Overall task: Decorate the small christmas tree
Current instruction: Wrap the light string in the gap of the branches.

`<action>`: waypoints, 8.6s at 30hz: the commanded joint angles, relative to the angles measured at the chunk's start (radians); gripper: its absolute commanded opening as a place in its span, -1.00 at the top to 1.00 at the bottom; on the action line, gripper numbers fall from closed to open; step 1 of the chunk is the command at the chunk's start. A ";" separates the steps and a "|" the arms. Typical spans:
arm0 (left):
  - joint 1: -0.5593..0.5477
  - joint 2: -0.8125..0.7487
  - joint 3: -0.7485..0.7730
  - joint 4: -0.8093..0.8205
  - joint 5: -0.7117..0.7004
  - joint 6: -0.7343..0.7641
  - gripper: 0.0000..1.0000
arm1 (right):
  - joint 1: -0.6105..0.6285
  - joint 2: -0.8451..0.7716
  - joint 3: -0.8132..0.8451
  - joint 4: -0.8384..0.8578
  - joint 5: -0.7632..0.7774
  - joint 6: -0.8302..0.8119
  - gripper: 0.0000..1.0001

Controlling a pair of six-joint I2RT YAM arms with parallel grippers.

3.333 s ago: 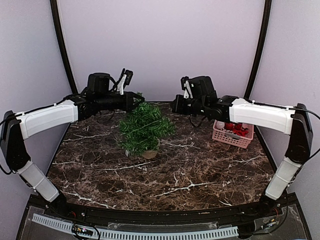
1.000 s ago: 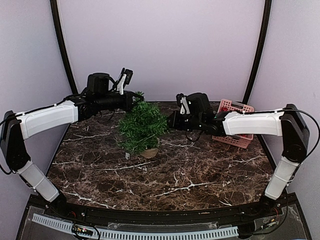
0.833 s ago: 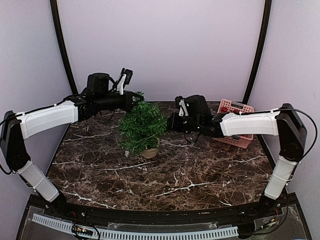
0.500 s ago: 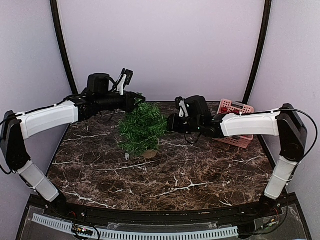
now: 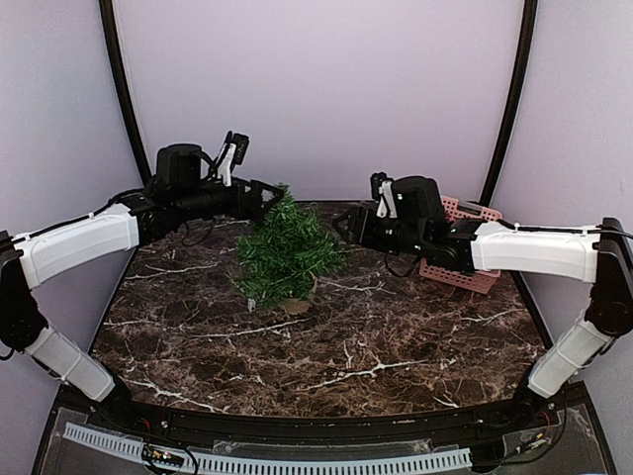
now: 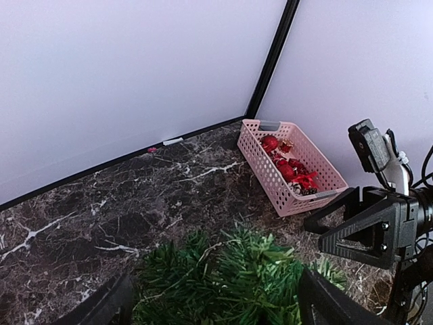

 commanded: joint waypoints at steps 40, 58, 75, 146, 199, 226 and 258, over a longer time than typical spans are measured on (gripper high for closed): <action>-0.041 -0.461 -0.528 0.065 -0.029 -0.144 -0.73 | -0.040 0.034 0.035 0.181 0.256 -0.070 -0.77; -0.207 -0.530 -1.024 0.490 -0.163 -0.410 -0.32 | 0.104 -0.392 -0.411 0.238 0.272 -0.053 -0.57; -0.211 -0.140 -0.934 0.784 -0.117 -0.398 0.08 | 0.125 -0.404 -0.425 0.266 0.323 -0.051 -0.37; -0.056 -0.270 -0.723 0.198 -0.219 -0.291 0.55 | 0.217 -0.444 -0.404 0.224 0.325 -0.167 -0.11; 0.343 0.319 -0.343 0.259 0.440 -0.360 0.04 | 0.190 -0.414 -0.338 0.195 0.370 -0.117 -0.25; 0.270 0.383 -0.285 0.208 0.437 -0.324 0.83 | 0.175 -0.439 -0.369 0.193 0.369 -0.098 -0.18; 0.272 -0.393 -0.598 0.085 0.017 -0.262 1.00 | 0.175 -0.543 -0.412 0.198 0.356 -0.118 -0.14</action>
